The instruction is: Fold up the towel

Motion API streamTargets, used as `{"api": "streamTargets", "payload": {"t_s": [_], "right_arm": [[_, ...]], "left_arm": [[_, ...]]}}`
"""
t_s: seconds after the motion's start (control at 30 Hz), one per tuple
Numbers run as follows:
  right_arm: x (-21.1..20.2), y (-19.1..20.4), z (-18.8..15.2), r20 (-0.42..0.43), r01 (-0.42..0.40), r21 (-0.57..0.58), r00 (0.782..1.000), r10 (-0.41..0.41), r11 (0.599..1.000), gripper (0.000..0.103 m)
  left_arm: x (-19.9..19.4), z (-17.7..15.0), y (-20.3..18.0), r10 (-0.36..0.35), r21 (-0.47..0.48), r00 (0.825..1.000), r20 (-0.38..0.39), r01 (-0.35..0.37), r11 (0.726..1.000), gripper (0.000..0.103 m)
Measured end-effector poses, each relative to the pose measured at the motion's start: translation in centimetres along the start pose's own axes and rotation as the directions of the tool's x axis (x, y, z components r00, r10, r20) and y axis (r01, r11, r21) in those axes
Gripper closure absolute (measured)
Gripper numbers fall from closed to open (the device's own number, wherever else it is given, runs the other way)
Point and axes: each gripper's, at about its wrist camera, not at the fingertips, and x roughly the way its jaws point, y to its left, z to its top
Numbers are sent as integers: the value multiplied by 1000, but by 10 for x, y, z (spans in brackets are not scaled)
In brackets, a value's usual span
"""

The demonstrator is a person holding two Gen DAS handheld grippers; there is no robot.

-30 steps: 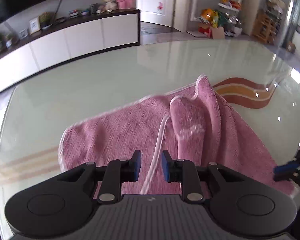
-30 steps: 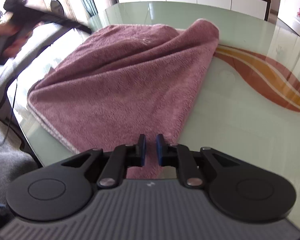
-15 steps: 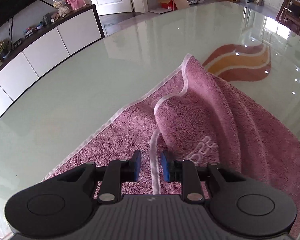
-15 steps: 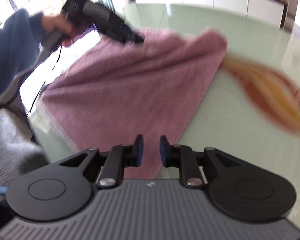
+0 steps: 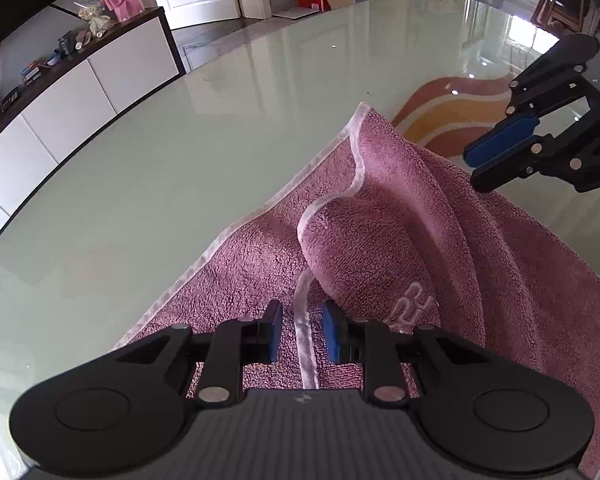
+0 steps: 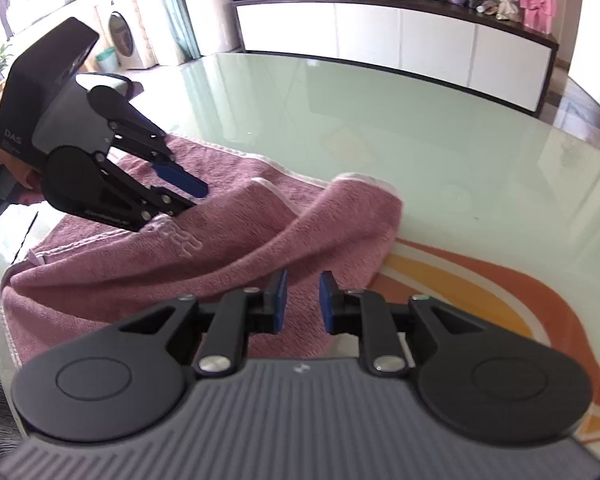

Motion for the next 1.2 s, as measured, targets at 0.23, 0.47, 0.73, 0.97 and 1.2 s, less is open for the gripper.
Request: {"api": "streamTargets", "payload": {"t_s": [0.23,0.47,0.73,0.97,1.2], "right_arm": [[7,2,-2,-47,7,-30,999,-8,1000,77],[16,6,-8,-82,35,-83,996,-42,996,76],[11,5,-10,-78,28,-79,996,-34,996,75],[7,3,-11,-75,26,-81,997,-32,996,75],[10,4,-11,-71,24,-82,997,-30,996,75]], "left_arm": [[-1,-3,1,-3,1,1000,10,3,1000,75],[-1,-3,-4,8,22,1000,17,-9,1000,80],[-2,-8,-10,11,-4,999,38,-11,1000,97],[-11,-8,-8,25,-25,997,76,-23,999,97],[-41,-13,9,125,-83,984,127,-115,990,97]]}}
